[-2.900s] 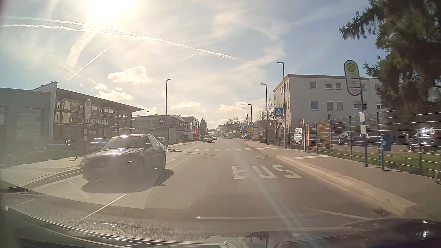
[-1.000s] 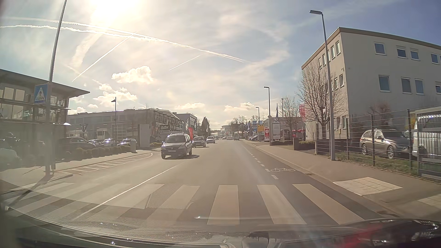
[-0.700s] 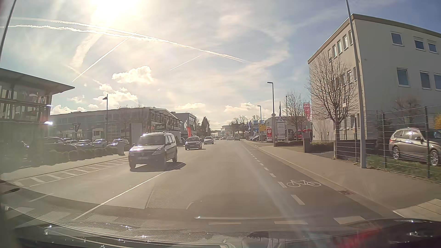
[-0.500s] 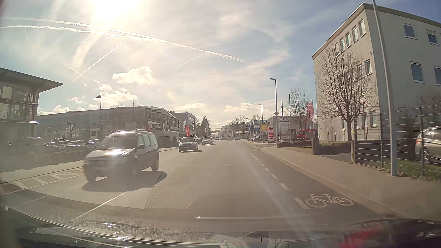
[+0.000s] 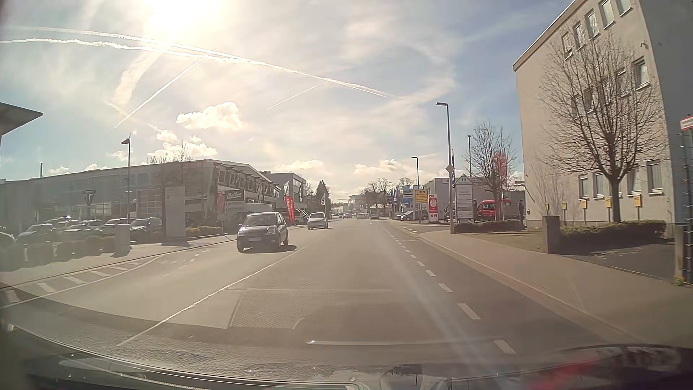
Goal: Follow the waypoints while adhering to traffic rules and regulations
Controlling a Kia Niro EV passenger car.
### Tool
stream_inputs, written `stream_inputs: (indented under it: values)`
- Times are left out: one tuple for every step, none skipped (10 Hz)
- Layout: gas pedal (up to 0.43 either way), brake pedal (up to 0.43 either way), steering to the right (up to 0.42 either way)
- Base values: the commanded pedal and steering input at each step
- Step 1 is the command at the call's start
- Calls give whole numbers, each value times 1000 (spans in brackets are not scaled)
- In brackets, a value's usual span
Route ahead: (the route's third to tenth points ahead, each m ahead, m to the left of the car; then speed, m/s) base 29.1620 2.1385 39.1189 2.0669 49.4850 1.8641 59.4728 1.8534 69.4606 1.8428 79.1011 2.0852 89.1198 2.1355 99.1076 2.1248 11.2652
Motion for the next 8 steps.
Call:
stream_inputs:
  values:
    - [130,0,-4]
    - [130,0,-5]
    - [130,0,-5]
    - [130,0,-5]
    - [130,0,-7]
    - [130,0,-9]
    - [138,0,-10]
    - [138,0,-11]
